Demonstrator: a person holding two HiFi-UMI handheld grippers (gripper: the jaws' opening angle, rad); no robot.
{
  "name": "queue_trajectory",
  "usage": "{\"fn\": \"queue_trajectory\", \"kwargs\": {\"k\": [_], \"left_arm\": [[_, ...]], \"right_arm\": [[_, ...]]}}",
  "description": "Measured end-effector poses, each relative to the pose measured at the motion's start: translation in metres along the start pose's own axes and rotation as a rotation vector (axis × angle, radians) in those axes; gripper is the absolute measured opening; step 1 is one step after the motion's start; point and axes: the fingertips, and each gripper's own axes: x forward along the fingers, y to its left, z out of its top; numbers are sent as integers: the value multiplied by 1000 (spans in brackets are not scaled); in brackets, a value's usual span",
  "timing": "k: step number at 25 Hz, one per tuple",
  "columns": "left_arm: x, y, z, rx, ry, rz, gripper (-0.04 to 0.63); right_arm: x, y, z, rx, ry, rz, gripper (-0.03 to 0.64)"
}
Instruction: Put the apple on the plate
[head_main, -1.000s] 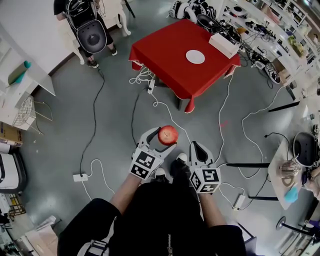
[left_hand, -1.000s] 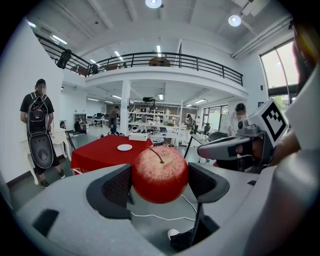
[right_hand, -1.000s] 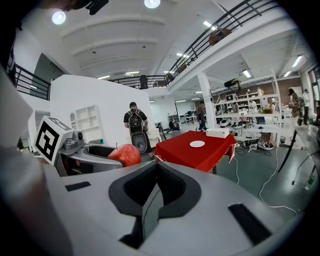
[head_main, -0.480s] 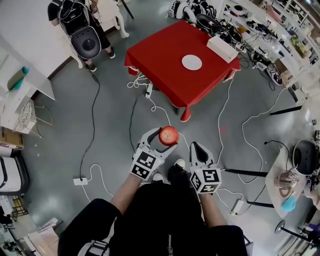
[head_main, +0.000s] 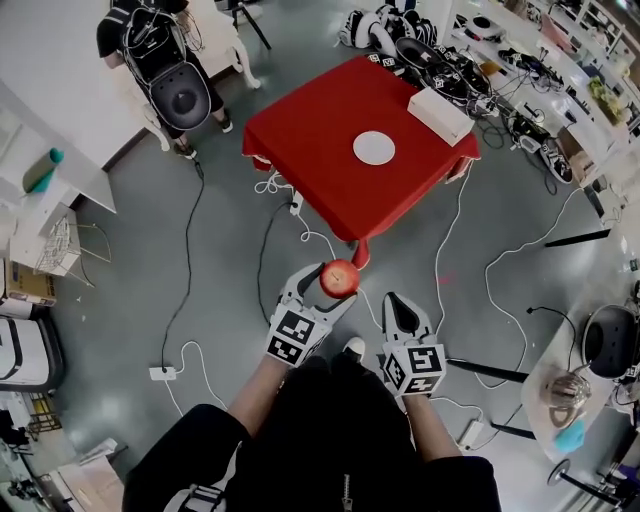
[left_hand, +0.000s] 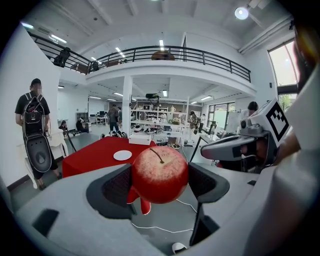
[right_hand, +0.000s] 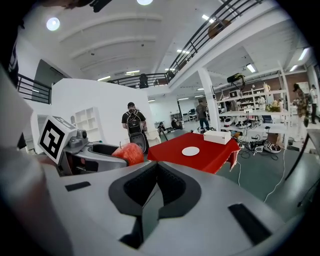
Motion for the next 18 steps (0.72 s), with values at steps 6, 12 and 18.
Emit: {"fn": "queue_trajectory", "kwargs": {"k": [6, 12, 18], "left_arm": [[21, 1, 16, 8, 14, 22, 359], [35, 7, 22, 9, 20, 36, 359], [49, 31, 26, -1, 15, 65, 359]], "right_arm": [[3, -27, 10, 14, -8, 12, 9], [5, -43, 17, 29, -22, 8, 9], [12, -64, 25, 25, -35, -21, 9]]}}
